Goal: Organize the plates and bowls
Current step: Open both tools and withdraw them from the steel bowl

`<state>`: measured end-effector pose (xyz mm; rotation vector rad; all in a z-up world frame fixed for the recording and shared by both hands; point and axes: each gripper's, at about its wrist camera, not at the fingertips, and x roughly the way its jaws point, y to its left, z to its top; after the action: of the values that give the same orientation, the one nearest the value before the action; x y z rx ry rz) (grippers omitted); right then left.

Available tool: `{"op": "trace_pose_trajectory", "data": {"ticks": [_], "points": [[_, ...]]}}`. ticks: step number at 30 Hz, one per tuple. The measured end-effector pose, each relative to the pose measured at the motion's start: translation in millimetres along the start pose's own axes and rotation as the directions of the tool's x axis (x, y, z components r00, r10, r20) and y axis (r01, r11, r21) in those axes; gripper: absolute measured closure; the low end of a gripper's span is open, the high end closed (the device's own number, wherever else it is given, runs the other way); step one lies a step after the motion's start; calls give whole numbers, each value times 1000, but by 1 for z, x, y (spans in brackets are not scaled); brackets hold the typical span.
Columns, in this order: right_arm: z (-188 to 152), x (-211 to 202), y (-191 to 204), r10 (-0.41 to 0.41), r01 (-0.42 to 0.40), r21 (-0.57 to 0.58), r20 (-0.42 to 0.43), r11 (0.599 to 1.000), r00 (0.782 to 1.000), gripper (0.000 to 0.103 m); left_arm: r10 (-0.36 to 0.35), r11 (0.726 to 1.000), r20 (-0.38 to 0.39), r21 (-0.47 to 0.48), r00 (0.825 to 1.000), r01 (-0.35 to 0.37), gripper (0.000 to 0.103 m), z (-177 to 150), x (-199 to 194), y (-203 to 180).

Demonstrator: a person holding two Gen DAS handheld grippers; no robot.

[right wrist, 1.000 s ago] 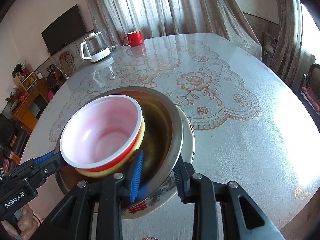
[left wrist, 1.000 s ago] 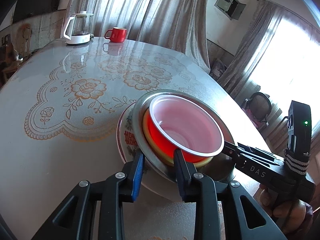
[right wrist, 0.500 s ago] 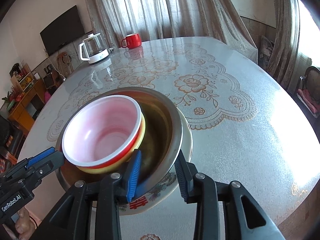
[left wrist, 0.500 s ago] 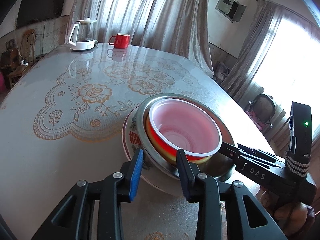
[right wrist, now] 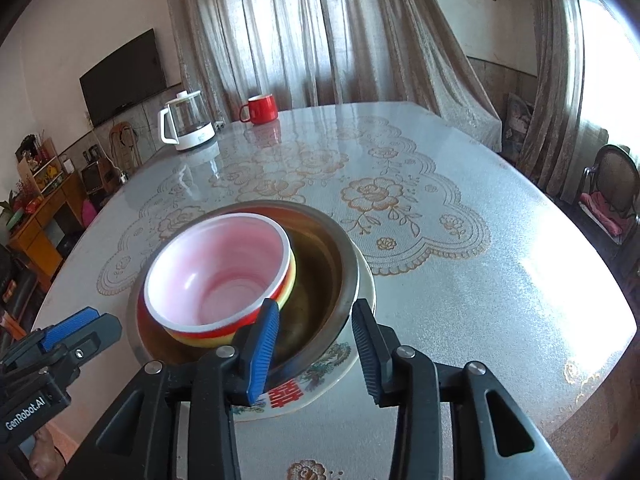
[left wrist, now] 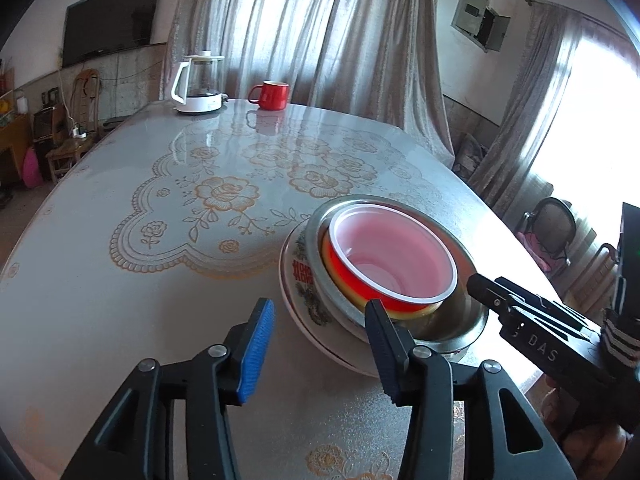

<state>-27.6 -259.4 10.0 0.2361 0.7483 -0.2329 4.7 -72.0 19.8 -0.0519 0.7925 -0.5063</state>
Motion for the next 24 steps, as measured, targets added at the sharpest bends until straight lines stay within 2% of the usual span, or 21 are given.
{"op": "trace_pose_trajectory", "data": {"ticks": [8,11,18,19,20,21,24], "points": [[-13,-16,13,-77,78,-17,78,997,994,64,129,992,64,-2,990,-129,40,-8,-7,0],[-20,-22,14,-93,95,-7,100,996,991,64,141,990,79,-4,987,-141,32,-10,-8,1],[-24,-34,18,-120,122,0,151,993,981,62,169,985,118,8,979,-171,24,-13,-14,-4],[-24,-35,19,-122,124,-2,156,992,980,59,173,985,122,6,977,-175,18,-12,-14,-5],[-25,-35,20,-123,125,-2,159,992,980,52,176,984,126,2,976,-178,14,-13,-16,-5],[-26,-36,21,-121,123,-1,161,992,980,49,181,983,129,-1,975,-183,13,-13,-17,-5],[-29,-35,24,-115,117,-7,156,993,981,48,188,982,132,-5,973,-189,12,-13,-18,-5]]}}
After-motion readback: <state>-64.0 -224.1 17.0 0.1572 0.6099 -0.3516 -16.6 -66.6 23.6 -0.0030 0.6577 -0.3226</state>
